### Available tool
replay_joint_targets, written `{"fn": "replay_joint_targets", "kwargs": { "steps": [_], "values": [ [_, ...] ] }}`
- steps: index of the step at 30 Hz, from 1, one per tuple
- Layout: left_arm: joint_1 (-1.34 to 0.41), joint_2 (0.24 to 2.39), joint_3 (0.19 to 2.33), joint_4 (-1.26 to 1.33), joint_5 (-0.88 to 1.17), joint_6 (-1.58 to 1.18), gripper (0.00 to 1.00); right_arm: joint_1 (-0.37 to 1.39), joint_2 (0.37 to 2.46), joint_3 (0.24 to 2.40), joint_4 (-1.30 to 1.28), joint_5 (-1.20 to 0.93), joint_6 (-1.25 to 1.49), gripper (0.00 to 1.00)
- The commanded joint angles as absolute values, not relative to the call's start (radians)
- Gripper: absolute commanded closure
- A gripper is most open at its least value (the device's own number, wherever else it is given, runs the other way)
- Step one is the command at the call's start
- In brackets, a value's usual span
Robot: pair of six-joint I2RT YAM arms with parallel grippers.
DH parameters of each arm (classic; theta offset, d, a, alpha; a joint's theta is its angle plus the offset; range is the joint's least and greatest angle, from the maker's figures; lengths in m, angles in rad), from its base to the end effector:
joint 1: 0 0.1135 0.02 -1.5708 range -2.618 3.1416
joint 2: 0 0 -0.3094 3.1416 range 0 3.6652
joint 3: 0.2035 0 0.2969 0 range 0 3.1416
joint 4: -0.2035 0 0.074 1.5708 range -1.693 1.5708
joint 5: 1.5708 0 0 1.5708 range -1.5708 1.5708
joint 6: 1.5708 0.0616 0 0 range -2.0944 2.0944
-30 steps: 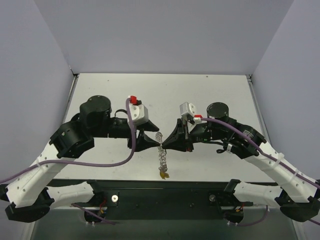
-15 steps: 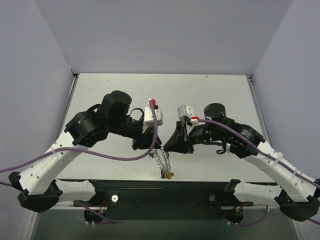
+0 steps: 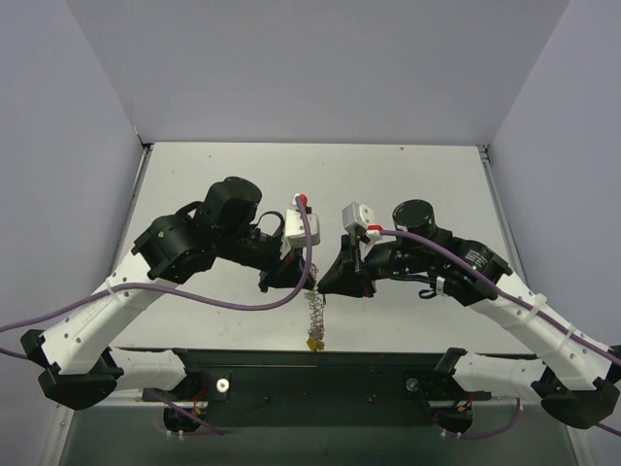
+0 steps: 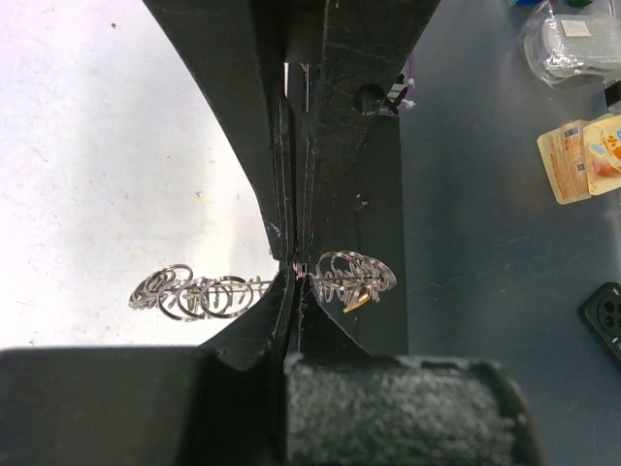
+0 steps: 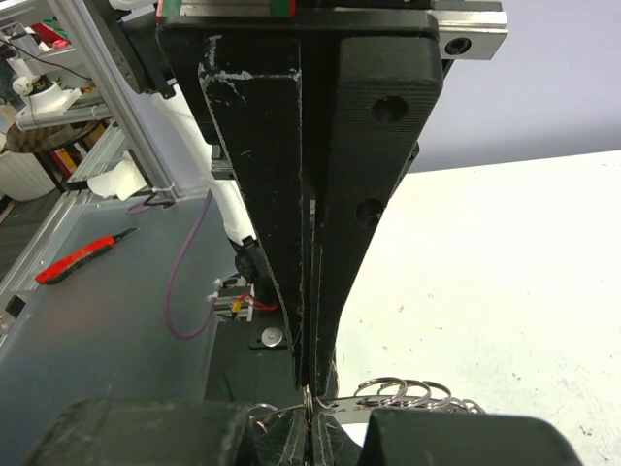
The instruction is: Put the keys on the keyring
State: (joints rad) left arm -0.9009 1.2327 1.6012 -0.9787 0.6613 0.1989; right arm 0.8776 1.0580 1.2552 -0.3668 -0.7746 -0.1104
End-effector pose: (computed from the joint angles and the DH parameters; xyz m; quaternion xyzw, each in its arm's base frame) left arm 0.1364 -0.2332 0.4958 0.5663 0.6368 -0.4206 0.3114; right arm 0.1317 0.2259 0.4790 -0.5500 0.5078 0.4912 0.4455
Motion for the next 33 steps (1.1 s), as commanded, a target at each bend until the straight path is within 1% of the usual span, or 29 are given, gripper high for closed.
{"fn": "replay_joint_targets", "kwargs": {
  "steps": [1,6,11,12,14,15,18,25,28,30,33],
  "values": [
    [-0.914,1.220,1.579,-0.917,0.698,0.189,1.00,0.873,1.055,1.302,-0.288,-0.792,-0.126,1.00],
    [-0.916,1.158,1.476,-0.793,0.686,0.134,1.00,0.871,1.048,1.298,-0.284,-0.775,-0.124,1.00],
    [-0.914,1.045,1.335,-0.542,0.600,0.034,1.00,0.871,1.000,1.255,-0.224,-0.709,-0.098,1.00],
    [-0.914,1.014,1.315,-0.513,0.589,0.022,1.00,0.868,0.994,1.243,-0.212,-0.704,-0.097,0.95],
    [-0.913,0.991,1.269,-0.444,0.569,0.006,1.00,0.867,0.974,1.232,-0.198,-0.696,-0.091,0.89],
    [-0.913,0.970,1.256,-0.425,0.566,0.006,1.00,0.865,0.970,1.226,-0.189,-0.695,-0.092,0.80],
    [-0.913,0.936,1.213,-0.365,0.554,-0.043,1.00,0.862,0.953,1.210,-0.173,-0.690,-0.084,0.71],
    [-0.911,0.885,1.141,-0.227,0.545,-0.090,1.00,0.861,0.956,1.209,-0.160,-0.716,-0.072,0.70],
    [-0.910,0.870,1.123,-0.192,0.532,-0.100,1.00,0.859,0.957,1.212,-0.161,-0.733,-0.069,0.64],
    [-0.910,0.859,1.114,-0.173,0.522,-0.101,1.00,0.861,0.956,1.207,-0.161,-0.736,-0.069,0.58],
    [-0.907,0.848,1.111,-0.166,0.522,-0.101,1.00,0.859,0.956,1.207,-0.164,-0.739,-0.069,0.56]
  ]
}}
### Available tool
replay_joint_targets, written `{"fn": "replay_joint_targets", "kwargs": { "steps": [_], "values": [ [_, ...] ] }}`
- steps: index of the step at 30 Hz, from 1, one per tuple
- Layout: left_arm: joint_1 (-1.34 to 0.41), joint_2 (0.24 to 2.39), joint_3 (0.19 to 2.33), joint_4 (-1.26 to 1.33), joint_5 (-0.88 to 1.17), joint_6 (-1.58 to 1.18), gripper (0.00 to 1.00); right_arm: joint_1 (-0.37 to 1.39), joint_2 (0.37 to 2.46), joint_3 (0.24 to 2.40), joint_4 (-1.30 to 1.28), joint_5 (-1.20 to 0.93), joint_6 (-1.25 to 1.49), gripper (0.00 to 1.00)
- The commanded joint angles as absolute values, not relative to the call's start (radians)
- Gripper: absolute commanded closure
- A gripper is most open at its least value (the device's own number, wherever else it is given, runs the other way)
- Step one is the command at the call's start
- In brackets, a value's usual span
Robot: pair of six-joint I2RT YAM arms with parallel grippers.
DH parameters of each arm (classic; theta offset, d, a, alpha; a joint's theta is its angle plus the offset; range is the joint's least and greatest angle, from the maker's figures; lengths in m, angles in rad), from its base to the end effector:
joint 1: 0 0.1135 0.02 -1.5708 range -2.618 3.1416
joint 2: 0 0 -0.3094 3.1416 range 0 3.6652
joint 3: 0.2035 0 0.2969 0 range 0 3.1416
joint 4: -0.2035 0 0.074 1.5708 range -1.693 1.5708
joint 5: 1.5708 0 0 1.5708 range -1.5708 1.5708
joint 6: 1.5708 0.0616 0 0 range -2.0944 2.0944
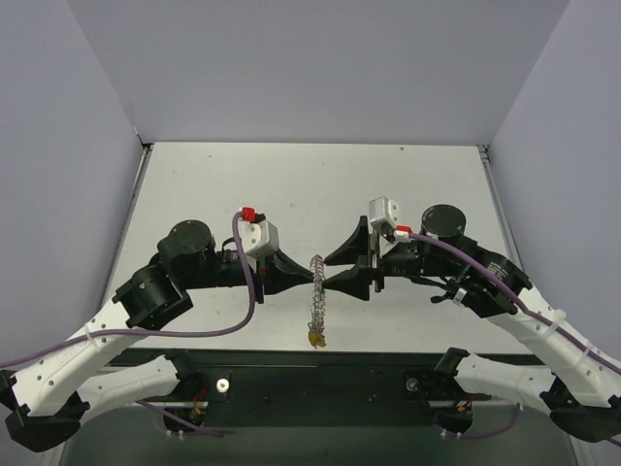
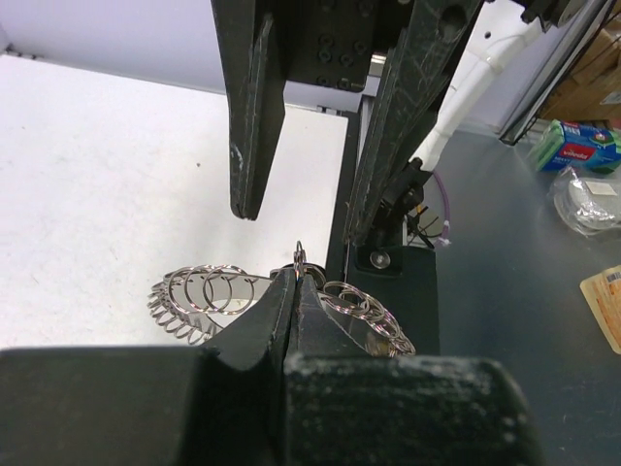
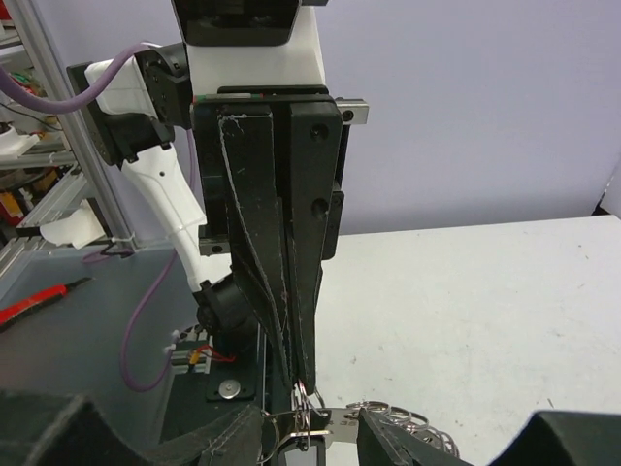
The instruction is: Put the keys on the keyring
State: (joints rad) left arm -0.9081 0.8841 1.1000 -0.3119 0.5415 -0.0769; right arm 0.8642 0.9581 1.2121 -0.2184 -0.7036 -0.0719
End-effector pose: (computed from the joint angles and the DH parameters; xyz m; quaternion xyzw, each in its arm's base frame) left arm 0.1111 -0.1939 0.4615 0.4525 0.5799 -0.4808 0.4773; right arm 0.1186 0.2003 0.5021 -0.5154 0.4699 0.4814 0.5309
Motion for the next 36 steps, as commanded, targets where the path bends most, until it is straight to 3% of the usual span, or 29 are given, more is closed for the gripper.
{"fn": "replay_joint_targets", "kwargs": {
  "steps": [1,7,9,11,16,17,36],
  "values": [
    [-0.904,0.848,1.111,-0.161,0.525,-0.100,1.00,0.859,0.957,1.206,-0.166,-0.741,-0.069,0.56],
    [-0.902,0.845,1.112,-0.150,0.541,-0.104,1.00,0.856,0.966,1.201,-0.166,-0.750,-0.067,0.60],
    [-0.900,0.845,1.109,-0.143,0.552,-0.107,1.00,0.853,0.971,1.201,-0.166,-0.755,-0.066,0.65],
    [-0.902,0.844,1.106,-0.134,0.558,-0.112,1.00,0.853,0.976,1.201,-0.166,-0.762,-0.063,0.78],
    [-0.902,0.836,1.098,-0.118,0.564,-0.117,1.00,0.851,0.985,1.201,-0.164,-0.762,-0.057,0.90],
    [-0.902,0.831,1.094,-0.112,0.561,-0.115,1.00,0.851,0.985,1.201,-0.164,-0.762,-0.057,0.99],
    [-0.899,0.764,0.973,0.179,0.519,-0.201,1.00,0.848,0.979,1.183,-0.164,-0.778,-0.051,1.00]
  ]
}}
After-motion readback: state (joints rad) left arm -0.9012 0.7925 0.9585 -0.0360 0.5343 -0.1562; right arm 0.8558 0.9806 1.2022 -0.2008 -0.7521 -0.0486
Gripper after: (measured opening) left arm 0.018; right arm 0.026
